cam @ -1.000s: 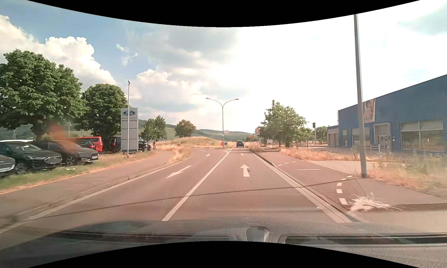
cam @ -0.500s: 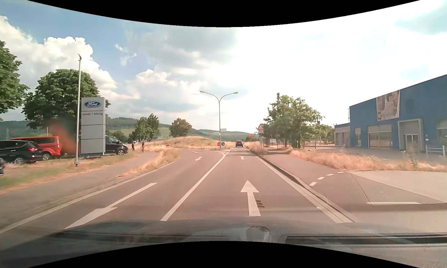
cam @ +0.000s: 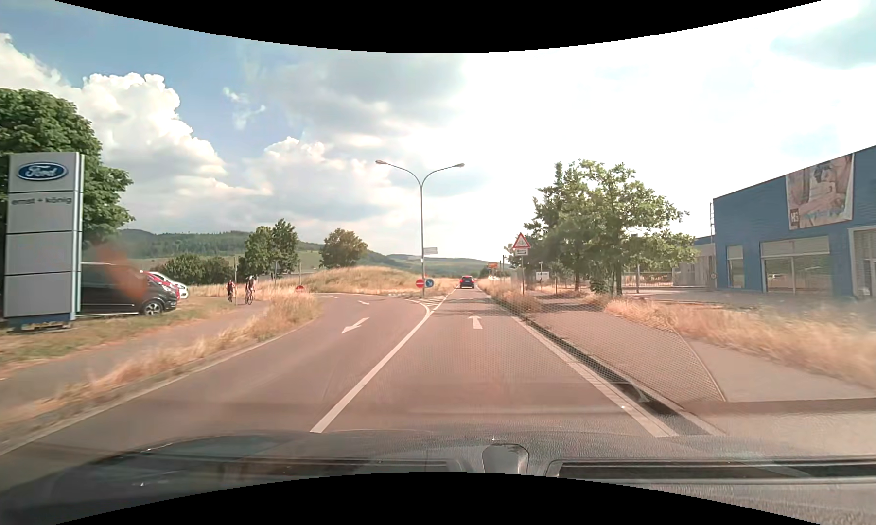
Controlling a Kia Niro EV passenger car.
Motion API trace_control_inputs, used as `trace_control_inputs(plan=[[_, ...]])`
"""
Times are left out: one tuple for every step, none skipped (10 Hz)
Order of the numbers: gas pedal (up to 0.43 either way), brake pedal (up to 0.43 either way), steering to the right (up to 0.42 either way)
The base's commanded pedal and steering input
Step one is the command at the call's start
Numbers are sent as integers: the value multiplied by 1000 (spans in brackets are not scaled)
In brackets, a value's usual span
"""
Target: Follow the waypoints while adhering to traffic rules and regulations
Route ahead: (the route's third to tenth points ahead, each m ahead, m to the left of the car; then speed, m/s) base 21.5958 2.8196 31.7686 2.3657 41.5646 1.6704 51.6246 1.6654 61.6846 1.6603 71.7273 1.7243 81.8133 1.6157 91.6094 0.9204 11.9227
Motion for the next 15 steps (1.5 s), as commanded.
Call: trace_control_inputs(plan=[[59, 0, 1], [59, 0, 1], [59, 0, 1], [59, 0, 1], [59, 0, 1], [59, 0, 1], [59, 0, 1], [59, 0, 1], [67, 0, 1], [67, 0, 1], [67, 0, 1], [67, 0, 1], [67, 0, 1], [67, 0, 0], [67, 0, -2]])
